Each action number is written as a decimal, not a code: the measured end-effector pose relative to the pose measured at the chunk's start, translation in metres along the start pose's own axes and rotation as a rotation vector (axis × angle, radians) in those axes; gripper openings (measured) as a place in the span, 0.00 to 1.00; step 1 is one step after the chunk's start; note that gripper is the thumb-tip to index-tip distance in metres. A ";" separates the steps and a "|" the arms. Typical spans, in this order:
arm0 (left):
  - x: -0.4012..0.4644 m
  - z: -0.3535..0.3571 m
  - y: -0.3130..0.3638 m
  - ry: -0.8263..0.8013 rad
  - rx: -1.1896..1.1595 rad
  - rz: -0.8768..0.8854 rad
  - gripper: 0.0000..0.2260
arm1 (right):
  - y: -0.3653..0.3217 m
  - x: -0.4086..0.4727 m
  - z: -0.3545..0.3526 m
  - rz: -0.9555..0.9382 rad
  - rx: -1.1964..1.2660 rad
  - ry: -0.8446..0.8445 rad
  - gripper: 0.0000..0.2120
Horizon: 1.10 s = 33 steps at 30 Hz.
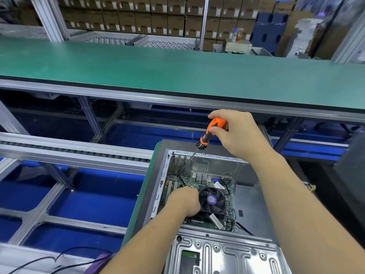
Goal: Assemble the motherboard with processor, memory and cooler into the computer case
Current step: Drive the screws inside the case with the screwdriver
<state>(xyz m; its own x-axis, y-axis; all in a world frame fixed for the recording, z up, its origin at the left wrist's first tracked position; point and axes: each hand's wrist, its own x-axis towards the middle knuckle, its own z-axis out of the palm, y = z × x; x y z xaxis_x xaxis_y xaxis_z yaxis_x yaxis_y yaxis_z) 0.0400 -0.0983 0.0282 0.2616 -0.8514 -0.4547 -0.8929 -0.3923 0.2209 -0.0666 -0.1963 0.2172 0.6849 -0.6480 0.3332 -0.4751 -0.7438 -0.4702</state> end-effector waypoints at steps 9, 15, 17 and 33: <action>0.004 -0.005 -0.006 0.168 -0.374 -0.280 0.05 | 0.003 -0.007 -0.026 0.006 0.065 0.052 0.13; 0.003 -0.012 -0.017 0.157 -0.508 -0.415 0.12 | 0.015 -0.014 -0.043 0.010 0.097 0.104 0.13; 0.006 -0.008 -0.014 0.151 -0.410 -0.355 0.10 | 0.018 -0.015 -0.041 0.013 0.092 0.103 0.13; 0.009 -0.003 -0.008 -0.063 -0.204 -0.130 0.13 | 0.021 -0.007 0.000 0.004 0.055 0.083 0.13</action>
<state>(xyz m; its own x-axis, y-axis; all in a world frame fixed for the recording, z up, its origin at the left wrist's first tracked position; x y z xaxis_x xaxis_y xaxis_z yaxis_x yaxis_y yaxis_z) 0.0506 -0.1040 0.0246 0.3405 -0.7681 -0.5423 -0.7590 -0.5650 0.3237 -0.0813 -0.2074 0.2053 0.6342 -0.6637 0.3966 -0.4449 -0.7328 -0.5148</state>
